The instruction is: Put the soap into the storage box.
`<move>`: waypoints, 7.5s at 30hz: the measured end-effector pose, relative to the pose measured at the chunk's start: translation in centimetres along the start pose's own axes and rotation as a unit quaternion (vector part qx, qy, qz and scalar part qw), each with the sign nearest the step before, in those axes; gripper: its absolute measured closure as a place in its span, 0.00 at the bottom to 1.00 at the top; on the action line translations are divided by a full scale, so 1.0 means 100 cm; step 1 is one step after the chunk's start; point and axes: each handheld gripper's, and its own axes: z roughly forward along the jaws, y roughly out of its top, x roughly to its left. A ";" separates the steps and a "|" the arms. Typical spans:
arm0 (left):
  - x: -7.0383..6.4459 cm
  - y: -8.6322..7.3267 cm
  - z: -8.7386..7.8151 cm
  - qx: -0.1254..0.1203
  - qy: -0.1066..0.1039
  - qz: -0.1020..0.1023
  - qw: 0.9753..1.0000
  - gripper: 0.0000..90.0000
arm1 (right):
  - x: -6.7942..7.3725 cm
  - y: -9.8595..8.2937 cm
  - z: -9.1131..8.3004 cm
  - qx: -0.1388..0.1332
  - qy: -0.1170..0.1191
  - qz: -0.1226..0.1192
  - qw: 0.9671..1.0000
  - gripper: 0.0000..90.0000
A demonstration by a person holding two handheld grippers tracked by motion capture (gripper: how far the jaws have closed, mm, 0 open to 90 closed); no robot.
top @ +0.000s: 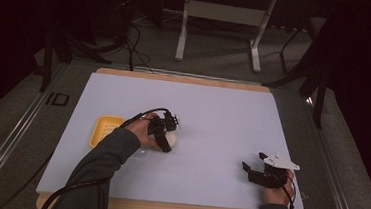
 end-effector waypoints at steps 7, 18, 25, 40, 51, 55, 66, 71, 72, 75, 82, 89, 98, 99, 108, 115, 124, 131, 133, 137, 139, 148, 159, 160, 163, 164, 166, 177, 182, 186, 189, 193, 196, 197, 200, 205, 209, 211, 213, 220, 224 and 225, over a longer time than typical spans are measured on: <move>0.001 -0.007 -0.014 -0.011 0.008 -0.003 1.000 0.29 | 0.000 0.000 0.000 0.000 0.000 0.000 1.000 0.25; 0.006 -0.022 -0.031 -0.014 0.020 -0.019 1.000 0.29 | 0.000 0.000 0.000 -0.001 0.000 0.001 1.000 0.25; 0.010 -0.032 -0.040 -0.016 0.026 -0.027 0.999 0.29 | 0.000 0.000 0.000 0.000 0.000 0.000 1.000 0.25; 0.015 -0.045 -0.052 -0.025 0.037 -0.033 0.998 0.29 | 0.000 0.000 0.000 0.000 -0.001 -0.002 1.000 0.25; 0.016 -0.054 -0.060 -0.031 0.046 -0.041 0.998 0.29 | 0.000 0.000 0.000 -0.002 -0.001 -0.002 1.000 0.25; 0.017 -0.058 -0.062 -0.031 0.046 -0.044 0.997 0.29 | 0.000 0.000 0.000 -0.001 -0.001 -0.002 1.000 0.25; 0.021 -0.069 -0.068 -0.026 0.054 -0.054 0.997 0.29 | 0.000 0.000 0.000 -0.002 -0.001 -0.002 1.000 0.25; 0.022 -0.073 -0.069 -0.022 0.055 -0.057 0.997 0.29 | 0.000 0.000 0.000 -0.002 -0.001 -0.002 1.000 0.25; 0.023 -0.074 -0.069 -0.022 0.055 -0.062 0.996 0.29 | 0.000 0.000 0.000 -0.002 -0.001 -0.002 1.000 0.25; 0.024 -0.077 -0.069 -0.022 0.057 -0.067 0.996 0.29 | 0.000 0.000 0.000 -0.003 -0.001 -0.002 1.000 0.25; 0.025 -0.082 -0.071 -0.019 0.058 -0.075 0.995 0.29 | 0.000 0.000 0.000 -0.003 -0.002 -0.002 1.000 0.25; 0.029 -0.089 -0.071 -0.010 0.060 -0.092 0.994 0.29 | 0.000 0.000 0.000 -0.003 -0.001 -0.003 1.000 0.25; 0.033 -0.100 -0.069 -0.003 0.064 -0.119 0.991 0.29 | 0.000 0.000 0.000 -0.004 -0.002 -0.002 1.000 0.25; 0.034 -0.102 -0.070 -0.001 0.064 -0.117 0.991 0.29 | 0.000 0.000 0.000 -0.004 -0.002 -0.002 1.000 0.25; 0.038 -0.109 -0.071 0.011 0.066 -0.134 0.989 0.29 | 0.000 0.000 0.000 -0.004 -0.002 -0.002 1.000 0.25; 0.040 -0.113 -0.068 0.017 0.067 -0.145 0.987 0.29 | 0.001 0.000 0.000 -0.004 -0.002 -0.003 1.000 0.25; 0.045 -0.119 -0.068 0.026 0.071 -0.168 0.983 0.29 | 0.001 0.000 0.000 -0.003 -0.002 -0.003 1.000 0.25; 0.049 -0.126 -0.067 0.034 0.073 -0.180 0.980 0.29 | 0.001 0.000 0.000 -0.002 -0.003 -0.004 1.000 0.25; 0.049 -0.127 -0.067 0.036 0.073 -0.183 0.980 0.29 | 0.001 0.000 0.000 -0.002 -0.003 -0.004 1.000 0.25; 0.050 -0.131 -0.066 0.040 0.074 -0.190 0.978 0.29 | 0.001 0.000 0.000 -0.002 -0.003 -0.004 1.000 0.25; 0.050 -0.132 -0.066 0.039 0.073 -0.191 0.978 0.29 | 0.001 0.000 0.000 -0.002 -0.003 -0.004 1.000 0.25; 0.055 -0.141 -0.062 0.049 0.071 -0.200 0.976 0.29 | 0.001 0.000 0.000 -0.002 -0.003 -0.004 1.000 0.25; 0.058 -0.148 -0.052 0.058 0.067 -0.211 0.974 0.29 | 0.001 0.000 0.000 -0.002 -0.003 -0.003 1.000 0.25; 0.059 -0.149 -0.051 0.058 0.068 -0.212 0.973 0.29 | 0.001 0.000 0.000 -0.002 -0.003 -0.004 1.000 0.25; 0.059 -0.150 -0.049 0.060 0.069 -0.215 0.972 0.29 | 0.001 0.000 0.000 -0.002 -0.003 -0.003 1.000 0.25; 0.059 -0.151 -0.048 0.062 0.067 -0.213 0.973 0.29 | 0.001 0.000 0.000 -0.002 -0.003 -0.004 1.000 0.25; 0.059 -0.152 -0.046 0.060 0.066 -0.214 0.973 0.29 | 0.001 0.000 0.000 -0.002 -0.003 -0.004 1.000 0.25; 0.060 -0.152 -0.040 0.065 0.056 -0.206 0.975 0.28 | 0.001 0.000 0.000 -0.001 -0.003 -0.005 1.000 0.25; 0.059 -0.155 -0.040 0.057 0.053 -0.206 0.975 0.26 | 0.001 0.000 0.000 -0.001 -0.003 -0.006 1.000 0.25; 0.057 -0.153 -0.040 0.066 0.060 -0.195 0.977 0.24 | 0.001 0.000 0.000 -0.001 -0.003 -0.006 1.000 0.25; 0.055 -0.152 -0.041 0.069 0.064 -0.188 0.978 0.22 | 0.001 0.000 0.000 -0.002 -0.003 -0.006 1.000 0.25; 0.054 -0.153 -0.044 0.061 0.070 -0.185 0.978 0.20 | 0.002 0.000 0.000 -0.001 -0.003 -0.005 1.000 0.25; 0.053 -0.152 -0.045 0.059 0.078 -0.182 0.978 0.17 | 0.002 0.000 0.000 -0.001 -0.003 -0.006 1.000 0.25; 0.053 -0.152 -0.045 0.060 0.084 -0.179 0.978 0.17 | 0.002 0.000 0.000 -0.001 -0.003 -0.006 1.000 0.25; 0.052 -0.150 -0.047 0.066 0.093 -0.174 0.978 0.12 | 0.002 0.000 0.000 -0.001 -0.003 -0.006 1.000 0.25; 0.051 -0.152 -0.049 0.065 0.085 -0.165 0.980 0.11 | 0.002 0.000 0.000 0.000 -0.003 -0.006 1.000 0.25; 0.049 -0.153 -0.053 0.054 0.080 -0.162 0.982 0.14 | 0.002 0.000 0.000 0.000 -0.003 -0.006 1.000 0.25; 0.048 -0.152 -0.057 0.049 0.080 -0.157 0.983 0.14 | 0.002 0.000 0.000 0.000 -0.003 -0.006 1.000 0.25; 0.047 -0.151 -0.061 0.044 0.081 -0.154 0.984 0.16 | 0.002 0.000 0.000 0.000 -0.003 -0.006 1.000 0.25; 0.043 -0.144 -0.074 0.020 0.084 -0.142 0.986 0.17 | 0.002 0.000 0.000 0.000 -0.003 -0.007 1.000 0.25; 0.038 -0.137 -0.077 0.009 0.082 -0.133 0.988 0.19 | 0.002 0.000 0.000 0.000 -0.003 -0.006 1.000 0.25; 0.037 -0.136 -0.078 0.006 0.082 -0.129 0.988 0.19 | 0.002 0.000 0.000 0.000 -0.003 -0.006 1.000 0.25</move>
